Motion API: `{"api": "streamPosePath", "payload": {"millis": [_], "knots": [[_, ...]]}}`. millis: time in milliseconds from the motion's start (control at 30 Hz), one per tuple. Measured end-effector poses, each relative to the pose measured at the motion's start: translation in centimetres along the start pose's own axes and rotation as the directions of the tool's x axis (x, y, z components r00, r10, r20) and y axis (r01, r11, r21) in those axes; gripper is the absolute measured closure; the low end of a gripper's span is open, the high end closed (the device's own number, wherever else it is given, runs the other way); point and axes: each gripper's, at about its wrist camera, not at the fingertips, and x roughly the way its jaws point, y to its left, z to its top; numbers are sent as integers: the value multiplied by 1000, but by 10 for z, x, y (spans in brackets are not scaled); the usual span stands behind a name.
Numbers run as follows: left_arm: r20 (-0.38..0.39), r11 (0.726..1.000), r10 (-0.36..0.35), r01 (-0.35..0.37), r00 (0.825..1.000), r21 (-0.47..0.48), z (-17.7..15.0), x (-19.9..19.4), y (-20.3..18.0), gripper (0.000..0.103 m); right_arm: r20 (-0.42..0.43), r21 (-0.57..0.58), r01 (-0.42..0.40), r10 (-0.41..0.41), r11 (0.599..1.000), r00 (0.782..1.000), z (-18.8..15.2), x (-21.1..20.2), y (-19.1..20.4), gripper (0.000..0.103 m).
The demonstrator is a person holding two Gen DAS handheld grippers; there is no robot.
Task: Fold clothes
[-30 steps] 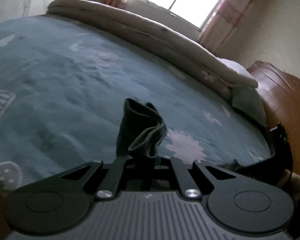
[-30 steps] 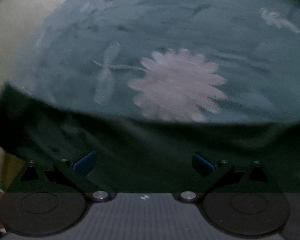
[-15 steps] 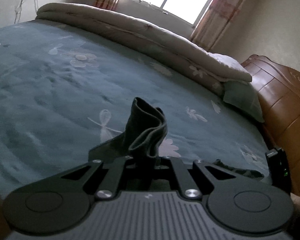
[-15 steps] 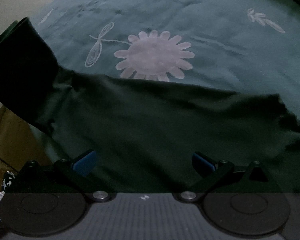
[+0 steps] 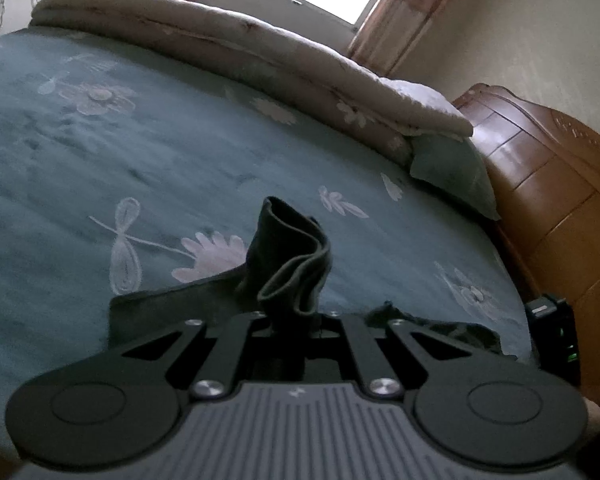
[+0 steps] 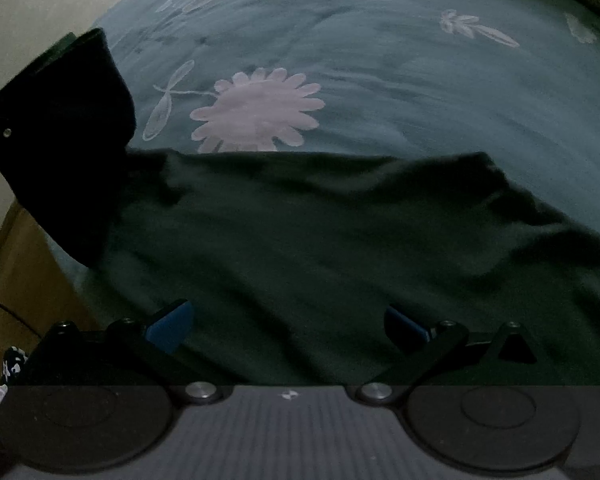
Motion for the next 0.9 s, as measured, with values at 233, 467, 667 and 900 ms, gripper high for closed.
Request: {"api": "streamPosePath", "payload": {"millis": [233,467,667,900], "knots": [[-48,1000,-14,15,999,10,-8,23,-9,99,3,28,6,-6,1000,1000,-6,-4,-13,0],[-106,997,-13,21,994,70,-17,44,-20,99,1,55,12,-12,998,1000,-9,-5,-21,0],[-175,986,-4,33,985,165,-29,60,-33,99,-7,78,21,-20,997,1000,-9,-3,-26,0],[-302,970,-42,111,953,216,-45,76,-35,79,-19,97,24,-22,995,1000,-6,2,-27,0]]}}
